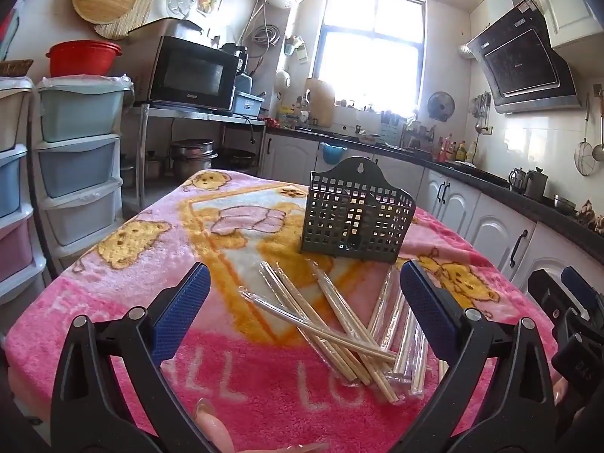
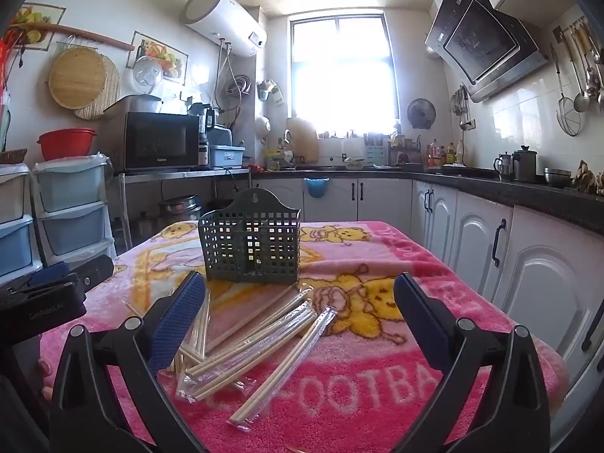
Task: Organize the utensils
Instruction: 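Move both tools toward the pile of wrapped wooden chopsticks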
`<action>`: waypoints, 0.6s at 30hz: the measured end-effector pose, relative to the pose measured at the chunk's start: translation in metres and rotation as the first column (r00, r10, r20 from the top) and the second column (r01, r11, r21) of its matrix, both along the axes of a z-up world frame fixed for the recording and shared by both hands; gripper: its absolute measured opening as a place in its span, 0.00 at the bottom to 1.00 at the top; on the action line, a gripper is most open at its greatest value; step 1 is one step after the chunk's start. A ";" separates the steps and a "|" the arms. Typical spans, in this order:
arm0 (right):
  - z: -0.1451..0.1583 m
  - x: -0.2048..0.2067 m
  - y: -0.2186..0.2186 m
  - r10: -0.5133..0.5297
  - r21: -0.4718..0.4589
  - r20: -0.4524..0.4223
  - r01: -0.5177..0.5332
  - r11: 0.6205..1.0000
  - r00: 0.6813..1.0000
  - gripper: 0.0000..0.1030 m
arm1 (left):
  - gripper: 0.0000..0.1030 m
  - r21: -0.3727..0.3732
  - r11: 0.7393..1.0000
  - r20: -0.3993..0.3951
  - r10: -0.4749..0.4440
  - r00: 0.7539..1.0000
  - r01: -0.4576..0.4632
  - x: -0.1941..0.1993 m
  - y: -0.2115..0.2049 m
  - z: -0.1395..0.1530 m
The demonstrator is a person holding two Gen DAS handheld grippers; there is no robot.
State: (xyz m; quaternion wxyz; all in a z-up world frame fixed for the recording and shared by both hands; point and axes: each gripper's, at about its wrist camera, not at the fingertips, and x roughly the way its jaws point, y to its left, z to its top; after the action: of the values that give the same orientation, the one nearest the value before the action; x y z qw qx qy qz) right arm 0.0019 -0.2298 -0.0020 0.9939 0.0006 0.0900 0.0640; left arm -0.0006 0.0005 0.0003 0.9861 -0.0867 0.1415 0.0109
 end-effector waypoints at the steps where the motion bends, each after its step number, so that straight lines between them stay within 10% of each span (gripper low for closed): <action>1: 0.000 0.000 0.000 0.000 0.001 0.001 0.000 1.000 1.000 0.94 | 0.90 -0.002 1.000 0.001 0.000 1.000 0.000 0.000 0.000 0.000; 18: 0.002 -0.003 -0.001 0.006 0.005 0.011 -0.006 1.000 1.000 0.94 | 0.90 0.005 1.000 -0.003 0.009 1.000 -0.009 -0.001 0.003 0.003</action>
State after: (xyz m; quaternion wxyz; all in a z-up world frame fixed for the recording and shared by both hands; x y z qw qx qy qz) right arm -0.0013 -0.2304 0.0001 0.9942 0.0023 0.0843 0.0674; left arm -0.0018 0.0034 0.0028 0.9860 -0.0848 0.1428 0.0157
